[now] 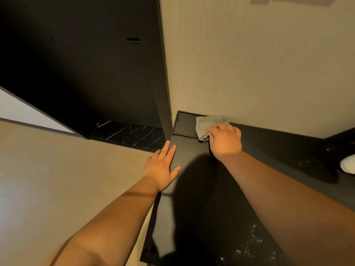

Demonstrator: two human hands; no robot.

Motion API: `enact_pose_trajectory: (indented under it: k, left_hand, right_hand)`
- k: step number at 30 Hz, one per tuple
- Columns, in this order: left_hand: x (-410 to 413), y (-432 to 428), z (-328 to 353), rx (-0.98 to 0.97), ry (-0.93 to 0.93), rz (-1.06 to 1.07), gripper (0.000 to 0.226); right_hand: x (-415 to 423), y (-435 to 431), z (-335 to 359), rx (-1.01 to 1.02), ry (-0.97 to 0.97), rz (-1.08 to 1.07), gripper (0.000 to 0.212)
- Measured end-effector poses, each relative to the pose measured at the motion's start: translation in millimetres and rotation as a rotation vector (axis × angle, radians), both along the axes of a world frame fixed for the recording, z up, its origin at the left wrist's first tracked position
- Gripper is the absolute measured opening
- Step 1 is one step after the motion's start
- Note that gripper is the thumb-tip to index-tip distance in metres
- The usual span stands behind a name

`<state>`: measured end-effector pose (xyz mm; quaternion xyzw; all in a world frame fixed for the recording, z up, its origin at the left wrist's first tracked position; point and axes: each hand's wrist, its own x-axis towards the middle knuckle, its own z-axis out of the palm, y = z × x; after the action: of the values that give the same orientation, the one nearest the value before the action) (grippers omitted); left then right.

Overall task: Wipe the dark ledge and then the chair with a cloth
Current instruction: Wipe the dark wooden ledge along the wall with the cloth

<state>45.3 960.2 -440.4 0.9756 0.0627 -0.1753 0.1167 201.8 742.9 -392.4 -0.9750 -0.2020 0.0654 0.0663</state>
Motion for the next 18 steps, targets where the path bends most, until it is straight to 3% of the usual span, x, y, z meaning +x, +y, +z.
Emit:
enact_pose_trajectory:
  k: [4,7,10,15,18]
  left_hand:
    - [-1.5,-7.1,10.2,0.018,0.035,0.019,0.08]
    - [-7.7,-13.3,16.7,0.019,0.049,0.02,0.076]
    - [-19.1,-17.8,21.0,0.035,0.059,-0.002,0.073]
    - [-41.3,-24.6,19.5,0.065,0.066,-0.031,0.07]
    - [-49.3,-26.9,16.6,0.059,0.067,-0.032,0.071]
  right_hand:
    - [-13.3,-11.2,22.0,0.102,-0.109,0.094,0.028]
    - [-37.4,-26.5,25.8,0.129,-0.003,0.229,0.028]
    - [-61.3,-46.1,8.0,-0.009,0.169,0.352,0.032]
    - [-94.9,-65.6,-13.5,-0.025,0.121,0.344,0.031]
    - [-110.9,-63.8,-8.9,-0.034,0.109,0.345,0.042]
